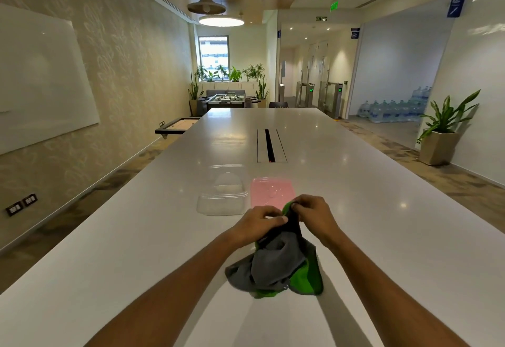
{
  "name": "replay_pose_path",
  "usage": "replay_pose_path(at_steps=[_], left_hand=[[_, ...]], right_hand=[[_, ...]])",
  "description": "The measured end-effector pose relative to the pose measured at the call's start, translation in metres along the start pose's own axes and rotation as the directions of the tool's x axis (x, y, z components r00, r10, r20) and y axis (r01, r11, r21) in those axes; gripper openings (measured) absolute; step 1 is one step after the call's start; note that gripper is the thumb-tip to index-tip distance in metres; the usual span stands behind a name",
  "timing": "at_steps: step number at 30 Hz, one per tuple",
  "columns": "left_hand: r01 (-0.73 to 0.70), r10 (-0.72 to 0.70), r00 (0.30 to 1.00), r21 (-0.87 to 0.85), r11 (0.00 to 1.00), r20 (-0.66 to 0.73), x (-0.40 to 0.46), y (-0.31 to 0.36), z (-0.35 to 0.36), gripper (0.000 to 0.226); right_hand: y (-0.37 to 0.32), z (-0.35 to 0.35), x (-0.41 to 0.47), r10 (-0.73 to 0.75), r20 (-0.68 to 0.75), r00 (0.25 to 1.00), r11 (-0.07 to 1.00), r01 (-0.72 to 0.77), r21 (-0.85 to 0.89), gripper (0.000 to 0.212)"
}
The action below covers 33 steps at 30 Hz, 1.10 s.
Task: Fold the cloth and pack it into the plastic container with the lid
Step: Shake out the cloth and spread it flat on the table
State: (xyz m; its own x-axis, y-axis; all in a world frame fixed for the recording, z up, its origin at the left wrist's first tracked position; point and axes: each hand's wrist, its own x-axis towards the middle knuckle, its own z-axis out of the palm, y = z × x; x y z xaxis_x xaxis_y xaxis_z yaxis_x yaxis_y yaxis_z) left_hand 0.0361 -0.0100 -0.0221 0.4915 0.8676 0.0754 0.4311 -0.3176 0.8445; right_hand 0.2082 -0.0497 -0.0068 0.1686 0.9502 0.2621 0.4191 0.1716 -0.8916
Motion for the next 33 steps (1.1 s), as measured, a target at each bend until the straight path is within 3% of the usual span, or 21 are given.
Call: replay_pose_path(at_steps=[2, 7, 11, 14, 20, 25, 33], left_hand=[[-0.032, 0.036, 0.996, 0.054, 0.998, -0.084, 0.004, 0.007, 0.001, 0.033], [-0.039, 0.082, 0.968, 0.181, 0.983, -0.235, 0.008, 0.011, -0.004, 0.009], [0.036, 0.002, 0.969, 0.147, 0.989, -0.247, 0.003, 0.001, -0.014, 0.021], [0.071, -0.04, 0.967, 0.115, 0.991, -0.253, 0.001, -0.004, -0.025, 0.012], [0.077, -0.053, 0.983, 0.134, 0.988, -0.178, -0.014, -0.011, -0.056, 0.006], [0.105, -0.06, 0.975, 0.209, 0.972, -0.212, -0.024, -0.012, -0.095, 0.007], [0.04, -0.048, 0.935, -0.03, 0.999, -0.351, -0.048, 0.022, -0.15, 0.005]], right_hand=[[-0.014, 0.002, 0.003, -0.016, -0.013, 1.0, 0.998, 0.017, 0.066, 0.019], [-0.04, 0.0, 0.01, -0.058, -0.066, 0.996, 0.99, 0.066, 0.128, 0.019], [-0.055, -0.012, 0.015, -0.105, -0.099, 0.989, 0.99, 0.114, 0.083, 0.018], [-0.066, -0.026, 0.02, -0.111, -0.143, 0.983, 0.989, 0.124, 0.083, 0.018], [-0.083, -0.063, 0.03, -0.11, -0.352, 0.93, 0.98, 0.161, 0.119, 0.017], [-0.089, -0.09, 0.031, -0.032, -0.494, 0.869, 0.974, 0.137, 0.179, 0.015], [-0.081, -0.116, 0.009, -0.036, -0.603, 0.797, 0.972, 0.169, 0.165, 0.011]])
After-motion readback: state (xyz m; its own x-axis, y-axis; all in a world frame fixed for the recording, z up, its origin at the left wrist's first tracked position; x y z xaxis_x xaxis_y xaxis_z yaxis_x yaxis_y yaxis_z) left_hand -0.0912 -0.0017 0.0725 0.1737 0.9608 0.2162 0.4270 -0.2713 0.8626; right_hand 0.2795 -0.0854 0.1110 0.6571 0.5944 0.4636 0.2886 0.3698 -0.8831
